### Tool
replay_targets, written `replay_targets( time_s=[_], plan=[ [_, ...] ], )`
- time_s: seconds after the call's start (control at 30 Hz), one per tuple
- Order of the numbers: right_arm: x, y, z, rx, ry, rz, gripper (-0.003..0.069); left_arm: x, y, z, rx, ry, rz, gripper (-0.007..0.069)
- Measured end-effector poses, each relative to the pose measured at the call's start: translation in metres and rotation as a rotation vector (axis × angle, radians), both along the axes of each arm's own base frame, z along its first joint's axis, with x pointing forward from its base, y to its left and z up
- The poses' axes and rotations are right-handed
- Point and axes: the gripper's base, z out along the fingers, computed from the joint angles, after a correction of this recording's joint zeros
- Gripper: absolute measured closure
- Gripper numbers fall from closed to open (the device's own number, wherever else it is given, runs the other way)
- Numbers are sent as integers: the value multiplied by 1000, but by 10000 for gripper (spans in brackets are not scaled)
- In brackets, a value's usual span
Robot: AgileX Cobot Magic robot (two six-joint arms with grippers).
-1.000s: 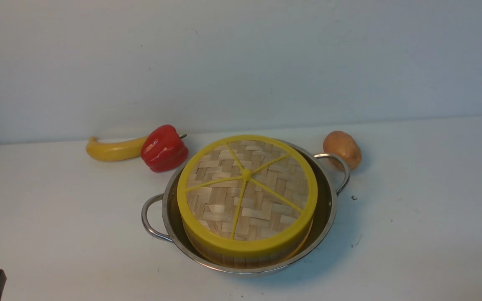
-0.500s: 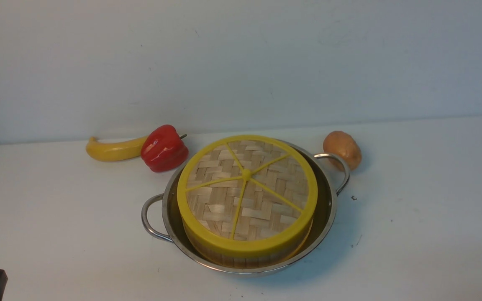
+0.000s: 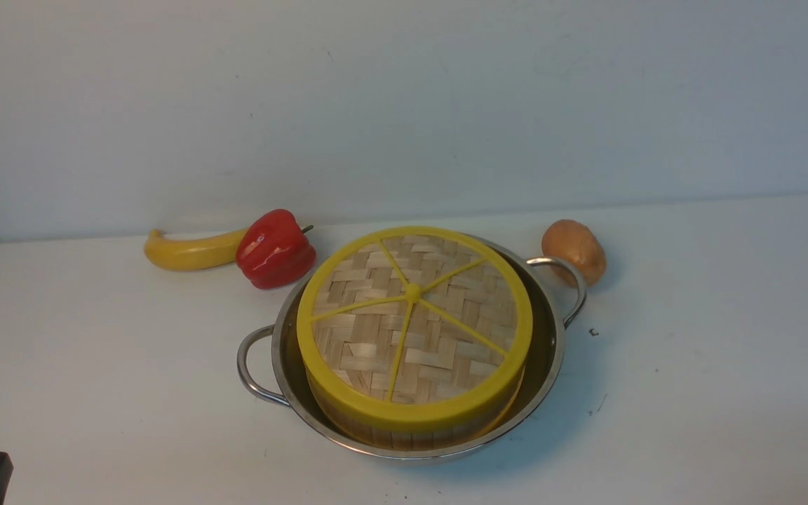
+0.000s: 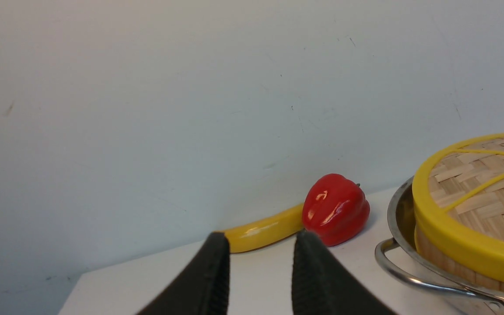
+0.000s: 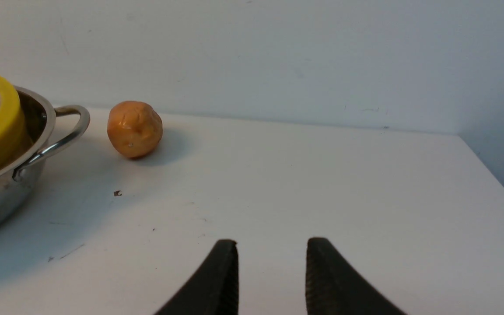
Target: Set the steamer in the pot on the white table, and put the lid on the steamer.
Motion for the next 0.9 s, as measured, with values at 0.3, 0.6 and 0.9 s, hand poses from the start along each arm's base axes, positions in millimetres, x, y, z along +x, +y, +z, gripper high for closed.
replay_targets(
  time_s=[0.3,0.6,0.9],
  plan=[
    [0,0,0,0,0,0,419,0,0,0,1,0,0,405],
    [0,0,0,0,-3,0,419,0,0,0,1,0,0,394],
    [0,0,0,0,-3,0,417,0,0,0,1,0,0,393]
  ],
)
